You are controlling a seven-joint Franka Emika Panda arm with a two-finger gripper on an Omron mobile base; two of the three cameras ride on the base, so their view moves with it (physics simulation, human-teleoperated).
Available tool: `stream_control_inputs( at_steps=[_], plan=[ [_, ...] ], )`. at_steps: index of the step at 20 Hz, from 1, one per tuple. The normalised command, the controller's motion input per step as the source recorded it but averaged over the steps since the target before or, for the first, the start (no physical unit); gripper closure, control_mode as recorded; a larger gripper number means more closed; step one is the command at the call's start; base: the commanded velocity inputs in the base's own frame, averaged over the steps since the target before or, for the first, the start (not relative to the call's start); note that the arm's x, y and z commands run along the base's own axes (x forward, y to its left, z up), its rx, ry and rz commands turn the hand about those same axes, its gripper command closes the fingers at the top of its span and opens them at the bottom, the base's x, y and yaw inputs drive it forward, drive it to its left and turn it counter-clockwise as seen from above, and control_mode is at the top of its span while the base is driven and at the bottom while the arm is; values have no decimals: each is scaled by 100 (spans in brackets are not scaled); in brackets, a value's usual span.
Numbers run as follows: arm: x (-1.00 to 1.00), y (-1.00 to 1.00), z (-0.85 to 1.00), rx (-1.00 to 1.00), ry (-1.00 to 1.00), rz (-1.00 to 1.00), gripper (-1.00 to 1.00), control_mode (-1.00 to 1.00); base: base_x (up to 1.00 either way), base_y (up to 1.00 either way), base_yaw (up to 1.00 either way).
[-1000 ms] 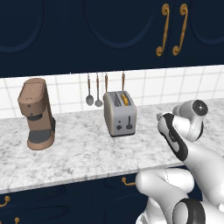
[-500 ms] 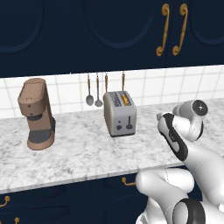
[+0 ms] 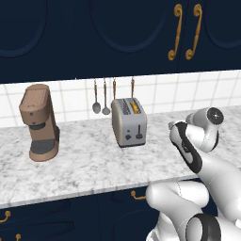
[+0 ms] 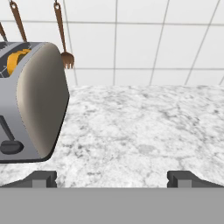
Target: Start the toaster. Once the lever pops up, take the bread to the plate on the dining counter.
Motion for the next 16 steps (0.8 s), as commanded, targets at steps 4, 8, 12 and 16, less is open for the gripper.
stream_control_inputs(
  at_steps=[4, 8, 12, 16],
  plan=[
    [0, 0, 0, 0, 0, 0, -100, -100, 0, 0, 0],
    [0, 0, 0, 0, 0, 0, -100, -100, 0, 0, 0],
    [0, 0, 0, 0, 0, 0, -100, -100, 0, 0, 0],
    [0, 0, 0, 0, 0, 0, -100, -100, 0, 0, 0]
  ],
)
